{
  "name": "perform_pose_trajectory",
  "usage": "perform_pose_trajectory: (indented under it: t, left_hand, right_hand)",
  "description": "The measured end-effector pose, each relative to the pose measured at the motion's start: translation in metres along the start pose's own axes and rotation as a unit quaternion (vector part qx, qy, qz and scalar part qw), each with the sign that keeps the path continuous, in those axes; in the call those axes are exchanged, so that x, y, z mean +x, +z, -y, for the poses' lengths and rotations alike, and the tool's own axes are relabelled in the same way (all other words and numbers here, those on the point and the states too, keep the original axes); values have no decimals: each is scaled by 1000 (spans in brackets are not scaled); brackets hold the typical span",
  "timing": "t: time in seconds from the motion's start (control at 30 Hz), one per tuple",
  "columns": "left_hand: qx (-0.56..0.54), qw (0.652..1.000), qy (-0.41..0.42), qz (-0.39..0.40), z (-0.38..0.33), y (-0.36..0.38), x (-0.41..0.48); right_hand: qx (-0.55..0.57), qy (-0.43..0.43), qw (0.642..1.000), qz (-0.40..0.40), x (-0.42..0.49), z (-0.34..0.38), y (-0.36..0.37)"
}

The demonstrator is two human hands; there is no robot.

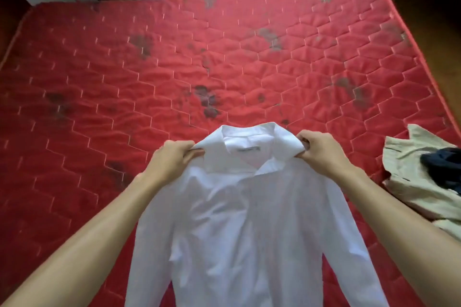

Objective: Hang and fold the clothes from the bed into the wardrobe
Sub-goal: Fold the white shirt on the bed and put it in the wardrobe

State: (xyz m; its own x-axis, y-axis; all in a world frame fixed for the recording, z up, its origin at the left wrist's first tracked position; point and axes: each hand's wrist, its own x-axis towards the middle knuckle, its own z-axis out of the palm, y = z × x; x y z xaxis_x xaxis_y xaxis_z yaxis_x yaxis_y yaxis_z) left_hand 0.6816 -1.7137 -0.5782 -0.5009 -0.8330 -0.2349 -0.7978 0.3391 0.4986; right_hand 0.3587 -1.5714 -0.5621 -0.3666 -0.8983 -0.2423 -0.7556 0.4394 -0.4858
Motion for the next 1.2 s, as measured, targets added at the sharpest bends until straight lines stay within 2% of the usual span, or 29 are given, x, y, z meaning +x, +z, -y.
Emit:
perform_pose_trajectory:
  t: [0.13, 0.17, 0.23, 0.3, 0.37, 0.4, 0.47, 0.53, 0.67, 0.77, 0.83, 1.07, 1.2]
  left_hand:
    - [90, 994, -59, -22, 49, 90, 85]
    - [117, 989, -82, -48, 58, 112, 96]
    - [144, 975, -112, -127, 71, 154, 110]
    - [150, 970, -84, -171, 73, 195, 102]
    - [144, 975, 10, -169, 68, 236, 77]
    - [141, 978, 60, -145, 63, 249, 63]
    - [155, 977, 129, -77, 63, 273, 45]
    - [175, 972, 153, -45, 73, 285, 43]
    - [216, 959, 180, -18, 90, 282, 69]
    - [217, 969, 114, -12, 87, 283, 62]
    - [190, 980, 64, -13, 75, 286, 34]
    - [170, 982, 30, 83, 59, 314, -168]
    - [188, 978, -8, 91, 68, 333, -282]
  right_hand:
    - [15, 58, 998, 25, 88, -45, 95]
    - [15, 68, 997, 18, 101, -56, 117]
    - [-11, 77, 996, -45, 117, -70, 151]
    - [-12, 65, 990, -121, 109, -71, 182]
    - [-26, -12, 987, -160, 82, -67, 220]
    - [-48, -60, 985, -153, 65, -64, 235]
    - [-119, -151, 978, -84, 42, -66, 264]
    - [-174, -186, 967, -17, 41, -81, 280]
    - [-228, -157, 961, 10, 86, -106, 266]
    - [-223, -121, 967, 36, 85, -102, 251]
    - [-188, -89, 978, 25, 57, -94, 245]
    - [-171, -59, 974, 137, -150, -116, 263]
    - [-149, -11, 971, 185, -261, -144, 269]
